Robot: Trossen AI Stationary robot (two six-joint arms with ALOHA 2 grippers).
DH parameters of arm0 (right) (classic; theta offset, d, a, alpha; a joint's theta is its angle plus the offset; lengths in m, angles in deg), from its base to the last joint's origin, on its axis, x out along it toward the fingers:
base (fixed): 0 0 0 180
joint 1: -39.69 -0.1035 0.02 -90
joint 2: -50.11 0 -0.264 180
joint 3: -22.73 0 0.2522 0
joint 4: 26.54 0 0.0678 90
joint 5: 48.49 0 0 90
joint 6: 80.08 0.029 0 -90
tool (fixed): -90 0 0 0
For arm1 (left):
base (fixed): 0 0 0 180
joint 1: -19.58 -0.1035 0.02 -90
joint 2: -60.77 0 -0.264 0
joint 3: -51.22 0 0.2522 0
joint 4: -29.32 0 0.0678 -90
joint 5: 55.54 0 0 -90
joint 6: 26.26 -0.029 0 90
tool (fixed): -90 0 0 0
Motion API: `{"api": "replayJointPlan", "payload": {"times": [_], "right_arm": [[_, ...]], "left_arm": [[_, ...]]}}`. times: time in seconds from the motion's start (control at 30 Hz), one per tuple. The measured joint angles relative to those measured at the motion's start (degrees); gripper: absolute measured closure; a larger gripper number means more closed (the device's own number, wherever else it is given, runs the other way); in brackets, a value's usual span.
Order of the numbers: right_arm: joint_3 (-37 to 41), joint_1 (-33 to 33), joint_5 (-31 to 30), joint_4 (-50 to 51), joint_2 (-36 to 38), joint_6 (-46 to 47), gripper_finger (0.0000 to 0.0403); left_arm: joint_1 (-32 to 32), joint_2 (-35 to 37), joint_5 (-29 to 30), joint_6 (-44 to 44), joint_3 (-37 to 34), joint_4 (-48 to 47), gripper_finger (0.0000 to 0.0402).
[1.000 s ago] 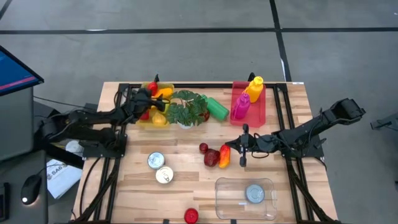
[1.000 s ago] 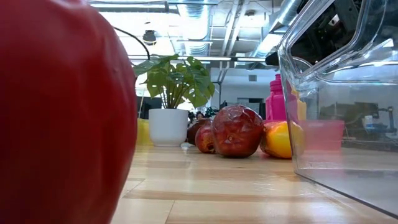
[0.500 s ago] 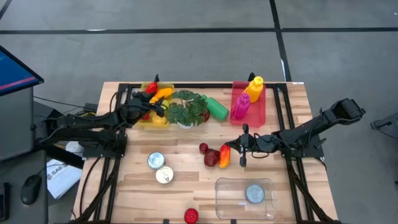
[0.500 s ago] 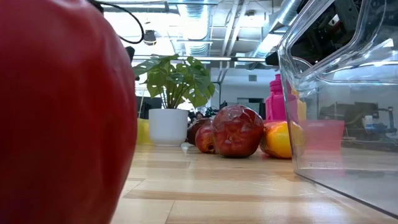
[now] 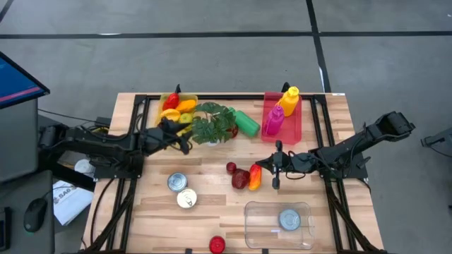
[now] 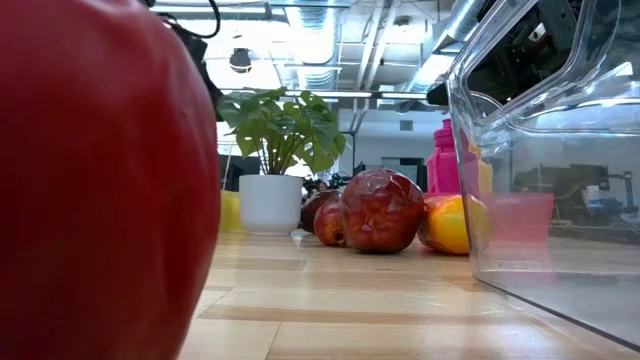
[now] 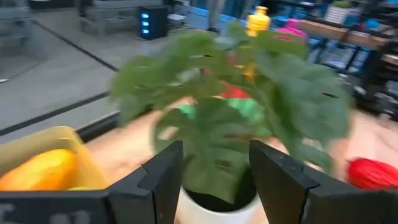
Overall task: Pick & Place Food Item
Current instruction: Put the red tuna can into the transparent bin
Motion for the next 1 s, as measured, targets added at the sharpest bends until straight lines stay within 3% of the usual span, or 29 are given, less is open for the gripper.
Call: {"api": "replayJointPlan", "payload": {"times": [0.47,1.0], "right_arm": [[0.0,0.0,0.0,0.0,0.0,0.0,0.0403],[0.0,0.0,0.0,0.0,0.0,0.0,0.0403]], "left_arm": [[12.5,0.0,0.1,4.1,0.0,0.0,0.0254],[30.9,0.0,0.0,8.9,0.0,0.0,0.0252]]}}
